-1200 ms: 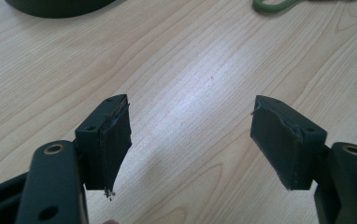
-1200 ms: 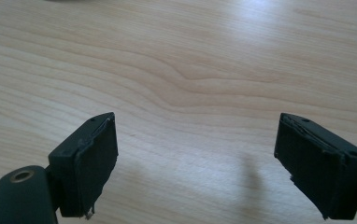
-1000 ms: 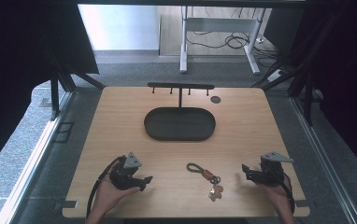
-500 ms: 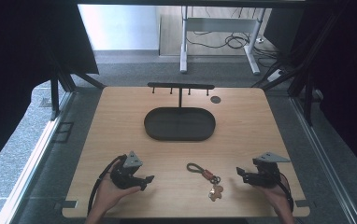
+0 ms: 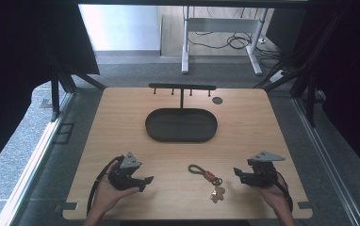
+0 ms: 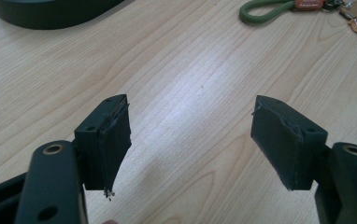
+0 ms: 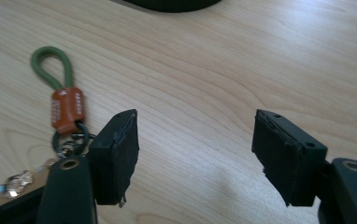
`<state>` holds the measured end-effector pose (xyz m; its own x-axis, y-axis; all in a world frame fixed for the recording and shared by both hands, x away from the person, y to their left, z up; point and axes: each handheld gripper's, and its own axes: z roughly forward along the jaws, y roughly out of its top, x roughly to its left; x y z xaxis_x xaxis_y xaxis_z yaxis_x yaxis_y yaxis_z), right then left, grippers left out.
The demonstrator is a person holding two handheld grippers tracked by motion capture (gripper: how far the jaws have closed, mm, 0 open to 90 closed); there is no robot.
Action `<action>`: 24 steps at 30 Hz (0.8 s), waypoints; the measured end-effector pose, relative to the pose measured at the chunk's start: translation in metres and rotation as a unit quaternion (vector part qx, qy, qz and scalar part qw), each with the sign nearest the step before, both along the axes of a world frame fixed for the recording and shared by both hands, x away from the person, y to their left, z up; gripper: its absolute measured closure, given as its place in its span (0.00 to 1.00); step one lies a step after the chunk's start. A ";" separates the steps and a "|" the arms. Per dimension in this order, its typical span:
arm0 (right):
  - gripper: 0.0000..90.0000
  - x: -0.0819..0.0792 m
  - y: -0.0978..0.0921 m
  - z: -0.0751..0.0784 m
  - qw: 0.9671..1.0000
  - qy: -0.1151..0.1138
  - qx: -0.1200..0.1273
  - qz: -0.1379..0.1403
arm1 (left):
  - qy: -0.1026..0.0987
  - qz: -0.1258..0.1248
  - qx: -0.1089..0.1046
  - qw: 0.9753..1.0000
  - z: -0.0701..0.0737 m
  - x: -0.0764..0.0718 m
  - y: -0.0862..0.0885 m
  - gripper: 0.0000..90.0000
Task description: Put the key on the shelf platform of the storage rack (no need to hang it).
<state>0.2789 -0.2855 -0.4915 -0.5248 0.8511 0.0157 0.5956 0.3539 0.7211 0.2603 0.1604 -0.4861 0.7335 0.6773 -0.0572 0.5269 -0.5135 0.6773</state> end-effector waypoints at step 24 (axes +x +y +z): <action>0.43 0.012 0.053 0.049 0.990 0.054 -0.076 0.109 | -0.001 0.001 -0.002 1.000 0.001 -0.001 0.002 0.32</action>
